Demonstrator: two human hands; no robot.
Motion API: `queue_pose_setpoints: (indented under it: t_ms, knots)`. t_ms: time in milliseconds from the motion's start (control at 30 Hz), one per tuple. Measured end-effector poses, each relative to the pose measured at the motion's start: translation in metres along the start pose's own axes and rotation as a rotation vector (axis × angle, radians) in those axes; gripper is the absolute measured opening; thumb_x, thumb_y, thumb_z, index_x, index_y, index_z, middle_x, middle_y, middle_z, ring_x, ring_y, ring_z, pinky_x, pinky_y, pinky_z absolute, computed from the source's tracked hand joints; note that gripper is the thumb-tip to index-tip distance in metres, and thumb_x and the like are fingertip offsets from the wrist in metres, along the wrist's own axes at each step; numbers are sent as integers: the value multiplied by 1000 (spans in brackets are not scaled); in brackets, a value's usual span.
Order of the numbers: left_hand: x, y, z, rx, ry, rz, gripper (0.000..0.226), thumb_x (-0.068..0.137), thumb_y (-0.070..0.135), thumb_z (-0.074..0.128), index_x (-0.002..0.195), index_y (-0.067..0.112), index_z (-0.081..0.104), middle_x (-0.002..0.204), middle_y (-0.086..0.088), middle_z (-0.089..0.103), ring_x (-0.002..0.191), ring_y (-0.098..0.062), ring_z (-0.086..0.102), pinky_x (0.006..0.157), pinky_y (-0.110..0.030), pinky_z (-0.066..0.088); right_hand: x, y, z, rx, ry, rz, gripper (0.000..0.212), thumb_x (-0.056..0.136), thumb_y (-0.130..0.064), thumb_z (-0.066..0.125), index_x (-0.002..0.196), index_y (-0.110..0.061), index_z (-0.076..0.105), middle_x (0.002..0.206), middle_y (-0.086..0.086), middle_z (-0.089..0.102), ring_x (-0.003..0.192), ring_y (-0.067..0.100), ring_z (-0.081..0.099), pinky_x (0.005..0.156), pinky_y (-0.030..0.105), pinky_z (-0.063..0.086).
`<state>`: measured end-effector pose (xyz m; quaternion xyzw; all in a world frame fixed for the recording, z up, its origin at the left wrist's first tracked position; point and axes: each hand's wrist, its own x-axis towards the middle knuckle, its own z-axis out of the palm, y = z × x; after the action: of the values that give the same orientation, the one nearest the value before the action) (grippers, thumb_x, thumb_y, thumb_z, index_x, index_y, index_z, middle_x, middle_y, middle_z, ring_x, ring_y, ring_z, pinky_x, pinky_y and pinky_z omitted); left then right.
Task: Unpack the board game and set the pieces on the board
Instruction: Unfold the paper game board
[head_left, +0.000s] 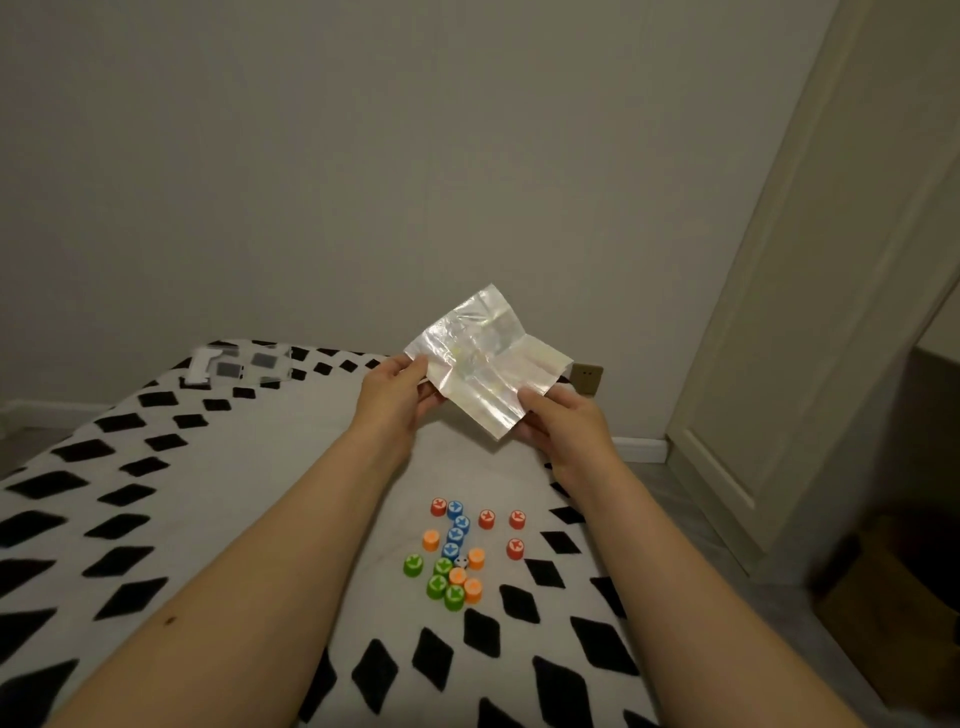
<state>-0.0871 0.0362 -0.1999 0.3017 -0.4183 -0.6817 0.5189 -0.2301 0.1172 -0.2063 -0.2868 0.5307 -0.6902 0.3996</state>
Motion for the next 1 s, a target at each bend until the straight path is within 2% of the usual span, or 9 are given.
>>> queue_pose_setpoints:
  t_ms: [100, 200, 300, 400, 433, 500, 667, 867, 1000]
  knots:
    - [1, -4, 0, 303, 127, 153, 41, 87, 14, 61, 125, 10, 44, 119, -8, 56, 100, -18, 61, 83, -29, 55, 1, 1, -1, -12, 63, 5, 25, 85, -5, 64, 109, 0, 64, 102, 14, 70, 88, 24, 69, 79, 32, 58]
    - [1, -5, -2, 867, 238, 582, 60, 81, 26, 67, 132, 17, 37, 130, -3, 42, 120, -18, 40, 102, -32, 37, 1, 1, -2, -9, 117, -11, 24, 81, -8, 69, 104, -3, 66, 101, 15, 70, 88, 26, 68, 78, 33, 57]
    - [-6, 3, 2, 1072, 52, 877, 58, 78, 40, 68, 128, 24, 44, 129, 0, 41, 121, -15, 36, 102, -28, 28, -2, 0, -3, 11, 144, -28, 19, 79, -13, 72, 97, -8, 67, 97, 13, 71, 84, 24, 69, 72, 31, 57]
    - [-17, 2, 9, 1076, -301, 684, 72, 65, 58, 72, 127, 33, 46, 125, 10, 43, 116, -7, 39, 98, -26, 33, -3, -1, -5, 53, 162, -38, 12, 78, -15, 74, 88, -11, 67, 96, 13, 71, 87, 27, 69, 75, 34, 58]
    - [-19, 0, 9, 1082, -371, 594, 74, 61, 59, 74, 125, 35, 47, 124, 14, 43, 115, -4, 39, 97, -25, 34, -3, -1, -5, 70, 167, -41, 11, 78, -15, 74, 86, -12, 67, 96, 13, 71, 89, 28, 68, 79, 37, 57]
    - [-19, -4, 8, 1151, -409, 573, 66, 62, 56, 75, 121, 36, 51, 123, 15, 44, 114, -2, 39, 95, -23, 35, -3, -1, -6, 101, 168, -45, 12, 77, -14, 74, 88, -11, 68, 98, 14, 72, 93, 29, 68, 85, 41, 56]
    - [-11, -4, 7, 1068, -330, 654, 23, 82, 32, 66, 105, 26, 65, 109, 10, 57, 100, -3, 52, 91, -25, 47, -3, -1, -5, 122, 136, -51, 31, 78, -19, 74, 107, -8, 66, 102, 11, 72, 94, 26, 69, 84, 38, 56]
    - [-15, -2, 11, 828, -181, 518, 14, 91, 21, 55, 95, 19, 68, 94, 8, 64, 86, -4, 58, 73, -19, 52, -2, -2, -6, 115, 111, -30, 23, 80, -26, 72, 93, -8, 67, 95, 12, 71, 86, 25, 67, 79, 33, 54]
    - [-4, 0, 7, 600, 51, 449, 11, 92, 14, 53, 95, 14, 63, 87, -1, 64, 77, -15, 57, 64, -17, 46, -5, -4, -7, 91, 71, -39, 18, 84, -24, 68, 90, -7, 67, 92, 12, 70, 84, 24, 66, 83, 35, 53]
